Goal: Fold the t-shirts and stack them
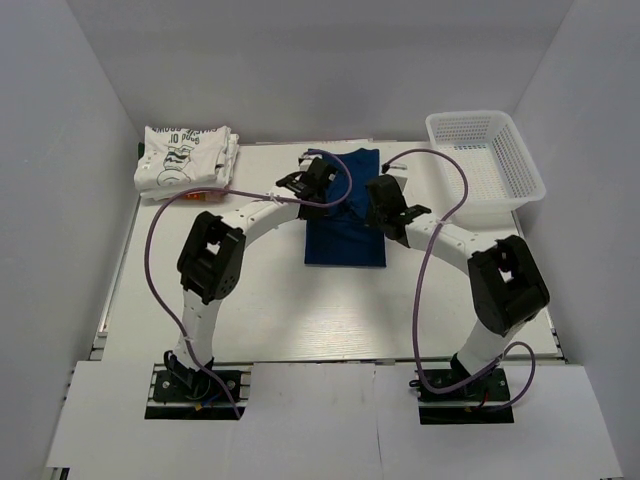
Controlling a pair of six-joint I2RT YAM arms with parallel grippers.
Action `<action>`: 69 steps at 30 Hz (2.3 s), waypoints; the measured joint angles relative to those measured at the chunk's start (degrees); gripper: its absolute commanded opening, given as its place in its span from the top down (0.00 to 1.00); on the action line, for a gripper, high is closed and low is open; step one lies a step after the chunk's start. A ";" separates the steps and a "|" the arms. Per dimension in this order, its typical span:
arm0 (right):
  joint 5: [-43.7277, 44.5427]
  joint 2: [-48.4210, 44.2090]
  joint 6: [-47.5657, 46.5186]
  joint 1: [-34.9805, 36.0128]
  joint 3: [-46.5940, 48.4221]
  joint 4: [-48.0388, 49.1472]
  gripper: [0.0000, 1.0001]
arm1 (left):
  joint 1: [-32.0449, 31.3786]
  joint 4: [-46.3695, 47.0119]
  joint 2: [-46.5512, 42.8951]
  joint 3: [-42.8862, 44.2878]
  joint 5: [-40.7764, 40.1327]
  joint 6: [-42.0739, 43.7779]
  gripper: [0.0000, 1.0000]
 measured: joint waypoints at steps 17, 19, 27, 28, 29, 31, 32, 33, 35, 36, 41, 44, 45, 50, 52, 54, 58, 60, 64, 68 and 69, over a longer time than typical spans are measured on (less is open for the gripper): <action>-3.32 8.57 -1.99 -3.41 9.18 -1.97 0.10 | 5.14 3.65 5.03 7.21 6.78 7.76 0.00; -5.03 7.08 -2.91 -3.37 8.11 -1.60 0.10 | 5.35 3.37 4.28 7.32 6.71 7.78 0.00; -19.02 1.27 -6.78 -1.14 0.57 4.11 0.10 | 5.33 4.42 -16.76 -18.95 4.79 3.76 0.00; -20.57 1.62 -6.99 -0.83 0.46 4.33 0.10 | 5.31 4.39 -19.96 -22.56 4.26 2.78 0.00; -21.88 2.21 -7.37 -0.50 0.46 5.01 0.10 | 5.31 4.26 -22.71 -25.49 3.63 1.75 0.00; -23.98 4.15 -7.87 0.20 1.05 6.32 0.10 | 5.31 3.72 -27.50 -30.38 1.95 -0.55 0.00; -24.79 5.75 -8.00 0.39 1.86 6.64 0.10 | 5.31 3.65 -29.35 -32.44 1.33 -1.64 0.00; -25.33 7.48 -8.20 0.48 2.95 6.99 0.10 | 5.33 3.17 -31.56 -34.73 0.66 -2.80 0.00; -25.88 10.84 -8.52 0.48 5.20 7.37 0.10 | 5.38 3.06 -33.81 -37.07 0.42 -3.89 0.00; -25.94 12.72 -8.68 0.44 6.56 7.43 0.10 | 5.40 2.86 -35.19 -38.49 0.35 -4.57 0.00; -23.71 20.48 -9.29 0.17 14.82 7.13 0.10 | 5.35 1.77 -39.21 -42.38 0.24 -6.32 0.00; -20.55 23.56 -10.84 0.04 18.86 7.98 0.10 | 5.35 0.98 -39.74 -42.49 0.17 -7.10 0.00; -19.47 24.61 -11.63 -0.04 20.65 7.98 0.10 | 5.35 0.90 -39.74 -42.49 0.13 -7.21 0.00; -14.34 31.50 -15.43 -1.14 32.89 9.64 0.10 | 5.35 0.63 -39.74 -42.49 0.11 -7.52 0.00; -13.53 33.90 -16.76 -2.14 37.55 9.75 0.10 | 5.35 0.48 -39.69 -42.47 0.13 -7.41 0.00; -13.42 34.49 -17.81 -3.06 39.50 9.51 0.10 | 5.38 0.33 -39.45 -42.47 0.61 -7.04 0.00; -12.63 27.19 -18.21 -4.31 30.80 9.86 0.10 | 5.01 2.12 -36.74 -41.57 3.67 -5.03 0.00; -12.28 18.58 -16.52 -4.39 20.26 10.05 0.10 | 4.61 4.00 -34.45 -40.83 6.32 -4.00 0.00; -12.07 0.02 -11.98 -4.83 2.45 9.86 0.10 | 4.28 9.38 -28.74 -39.34 13.00 -1.62 0.00; -14.27 -9.16 -7.87 -5.88 -5.95 5.62 0.10 | 4.24 12.48 -22.43 -36.06 17.40 0.09 0.06; -14.75 -9.60 -7.13 -6.16 -6.91 4.24 0.10 | 4.24 13.20 -21.07 -35.28 18.12 0.46 0.08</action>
